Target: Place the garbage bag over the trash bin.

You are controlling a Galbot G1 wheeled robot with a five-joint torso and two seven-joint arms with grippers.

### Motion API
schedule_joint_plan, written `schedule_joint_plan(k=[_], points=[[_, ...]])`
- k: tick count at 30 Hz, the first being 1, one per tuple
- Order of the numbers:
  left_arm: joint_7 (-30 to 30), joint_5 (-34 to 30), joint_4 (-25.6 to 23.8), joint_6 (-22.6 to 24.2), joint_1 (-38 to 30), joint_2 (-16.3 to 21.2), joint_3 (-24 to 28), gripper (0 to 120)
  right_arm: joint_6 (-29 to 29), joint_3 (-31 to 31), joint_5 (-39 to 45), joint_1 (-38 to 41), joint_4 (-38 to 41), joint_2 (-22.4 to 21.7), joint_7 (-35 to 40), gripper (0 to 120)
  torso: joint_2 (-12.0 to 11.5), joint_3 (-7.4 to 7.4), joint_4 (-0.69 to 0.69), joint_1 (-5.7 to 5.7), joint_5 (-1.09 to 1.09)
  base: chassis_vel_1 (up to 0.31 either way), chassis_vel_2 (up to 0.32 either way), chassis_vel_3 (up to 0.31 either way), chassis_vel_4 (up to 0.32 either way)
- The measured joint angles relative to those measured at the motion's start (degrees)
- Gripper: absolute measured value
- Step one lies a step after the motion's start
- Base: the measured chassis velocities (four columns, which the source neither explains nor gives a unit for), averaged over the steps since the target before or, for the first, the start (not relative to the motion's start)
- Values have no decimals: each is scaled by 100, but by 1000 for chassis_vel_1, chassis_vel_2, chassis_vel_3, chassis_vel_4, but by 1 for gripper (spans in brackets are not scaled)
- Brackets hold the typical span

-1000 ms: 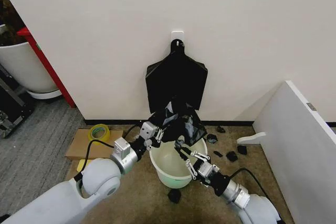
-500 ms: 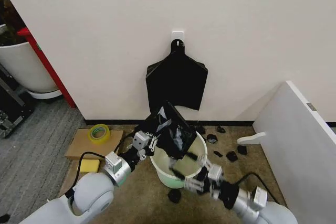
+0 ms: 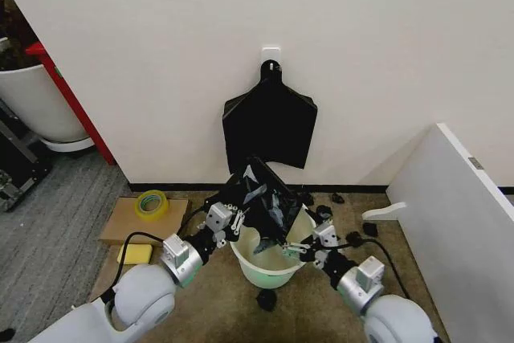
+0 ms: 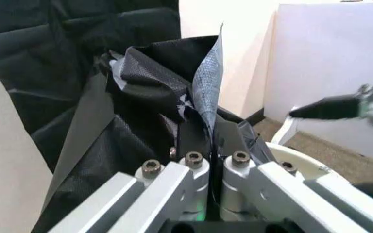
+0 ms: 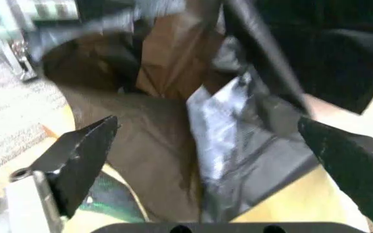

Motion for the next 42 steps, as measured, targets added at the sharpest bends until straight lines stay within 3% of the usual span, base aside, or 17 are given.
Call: schedule_joint_plan(k=[9, 28, 34, 42], points=[[48, -24, -123, -7, 17, 143, 14, 0, 69, -316, -529, 468, -627, 233, 155, 65, 0, 0, 0, 1, 1, 0, 0, 0, 0], [95, 17, -209, -72, 87, 140, -15, 0, 158, -90, -371, 363, -587, 106, 268, 0, 0, 0, -1, 0, 1, 0, 0, 0, 0], [112, -103, -334, -88, 57, 120, -147, 0, 136, 20, 466, 347, -229, 67, 557, 0, 0, 0, 0, 0, 1, 0, 0, 0, 0], [133, -458, -946, -73, 76, 364, -451, 0, -321, 325, 2272, 488, 1148, -148, 1169, 0, 1, 0, 2, 0, 1, 0, 0, 0, 0]])
